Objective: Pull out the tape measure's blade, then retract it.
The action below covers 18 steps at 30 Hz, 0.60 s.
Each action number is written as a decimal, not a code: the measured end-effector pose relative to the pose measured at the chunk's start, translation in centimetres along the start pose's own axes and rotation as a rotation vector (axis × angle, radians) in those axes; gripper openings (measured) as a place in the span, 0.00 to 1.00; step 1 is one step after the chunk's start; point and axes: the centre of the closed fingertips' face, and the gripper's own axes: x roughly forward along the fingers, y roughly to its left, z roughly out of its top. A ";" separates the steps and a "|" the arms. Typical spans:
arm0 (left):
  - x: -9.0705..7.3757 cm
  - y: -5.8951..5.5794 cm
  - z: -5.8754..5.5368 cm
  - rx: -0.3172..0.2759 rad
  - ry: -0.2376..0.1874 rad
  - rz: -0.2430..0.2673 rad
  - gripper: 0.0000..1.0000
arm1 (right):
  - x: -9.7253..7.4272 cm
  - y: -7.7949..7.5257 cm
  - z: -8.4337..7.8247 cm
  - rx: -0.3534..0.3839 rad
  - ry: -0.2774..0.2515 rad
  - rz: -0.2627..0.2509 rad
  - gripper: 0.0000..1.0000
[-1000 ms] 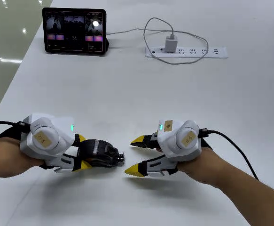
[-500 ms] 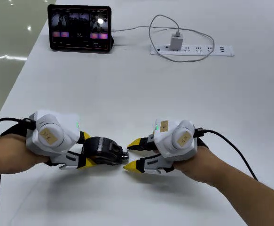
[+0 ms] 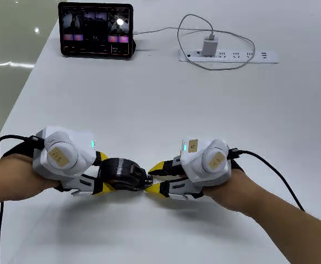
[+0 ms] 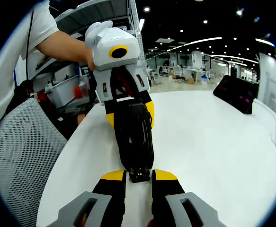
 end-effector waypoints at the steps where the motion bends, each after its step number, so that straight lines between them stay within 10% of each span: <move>1: 0.0 0.0 0.0 0.001 0.000 0.000 0.27 | 0.0 0.0 0.0 -0.003 0.000 0.000 0.17; 18: 0.1 0.1 -0.1 -0.002 -0.001 0.002 0.26 | 0.2 -0.1 0.0 -0.014 -0.001 -0.007 0.11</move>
